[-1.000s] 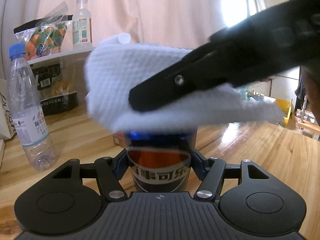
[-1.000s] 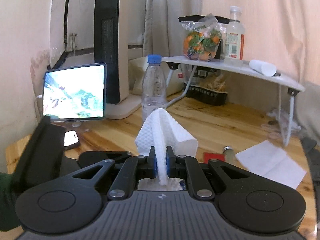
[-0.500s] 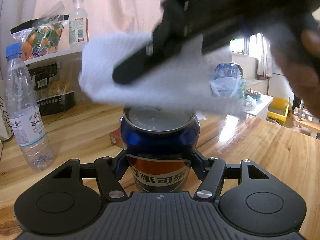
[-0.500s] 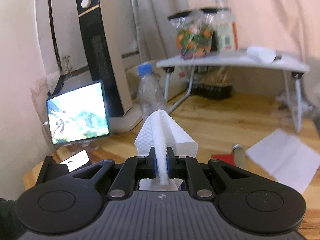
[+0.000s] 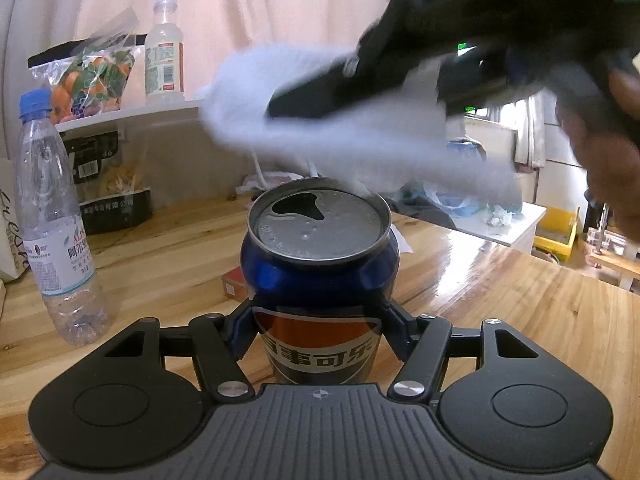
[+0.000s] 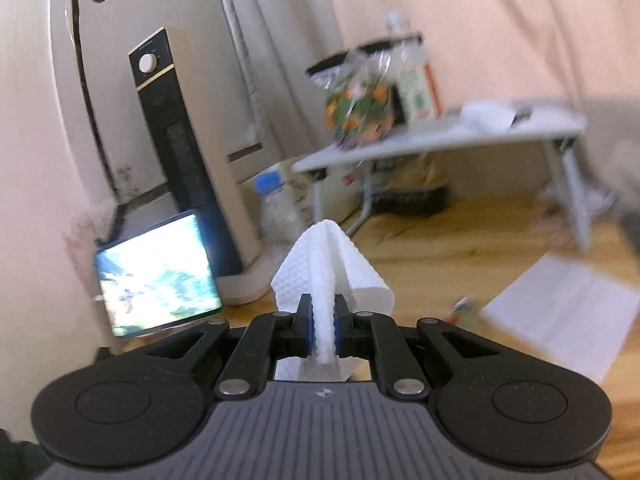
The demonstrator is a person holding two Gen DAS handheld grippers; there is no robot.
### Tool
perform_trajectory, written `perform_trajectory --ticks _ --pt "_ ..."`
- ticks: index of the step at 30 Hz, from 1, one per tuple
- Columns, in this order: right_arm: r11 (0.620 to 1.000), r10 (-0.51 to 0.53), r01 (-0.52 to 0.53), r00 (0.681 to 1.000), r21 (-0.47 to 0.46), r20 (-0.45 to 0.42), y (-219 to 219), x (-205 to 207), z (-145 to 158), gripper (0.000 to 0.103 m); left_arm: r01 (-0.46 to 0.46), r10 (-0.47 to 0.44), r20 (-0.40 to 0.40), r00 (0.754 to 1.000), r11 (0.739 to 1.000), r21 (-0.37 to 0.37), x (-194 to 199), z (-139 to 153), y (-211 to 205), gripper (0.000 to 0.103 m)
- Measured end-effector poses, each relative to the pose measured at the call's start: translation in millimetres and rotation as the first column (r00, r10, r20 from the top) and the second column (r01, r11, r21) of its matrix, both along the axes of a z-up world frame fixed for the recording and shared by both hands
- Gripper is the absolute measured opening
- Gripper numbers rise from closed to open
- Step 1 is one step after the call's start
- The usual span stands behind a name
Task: Clean container
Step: 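Wipe the can's top rim with the towel in the right gripper while the left gripper holds the can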
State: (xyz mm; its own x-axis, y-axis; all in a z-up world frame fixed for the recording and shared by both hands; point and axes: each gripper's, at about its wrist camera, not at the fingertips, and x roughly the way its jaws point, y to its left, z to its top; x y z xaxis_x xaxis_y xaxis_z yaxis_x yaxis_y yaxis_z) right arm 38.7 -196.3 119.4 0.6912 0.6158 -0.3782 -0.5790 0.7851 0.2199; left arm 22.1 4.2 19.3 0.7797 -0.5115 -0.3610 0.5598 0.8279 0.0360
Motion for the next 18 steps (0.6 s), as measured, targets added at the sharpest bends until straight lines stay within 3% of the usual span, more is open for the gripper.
perform_trajectory --ticks 10,13,18 --pt "1.0 0.005 -0.005 1.0 0.005 -0.001 1 -6 -9 0.015 -0.027 0.027 -0.027 0.999 1.0 0.007 12 0 2 0.066" --pt "0.994 0.029 -0.022 0.997 -0.109 0.07 21 -20 -10 0.015 -0.026 0.027 -0.029 0.999 1.0 0.006 12 0 3 0.066" --pt "0.977 0.085 -0.071 0.994 -0.2 0.064 46 -23 -26 0.015 -0.016 0.017 -0.022 1.0 1.0 0.023 11 -1 0 0.066"
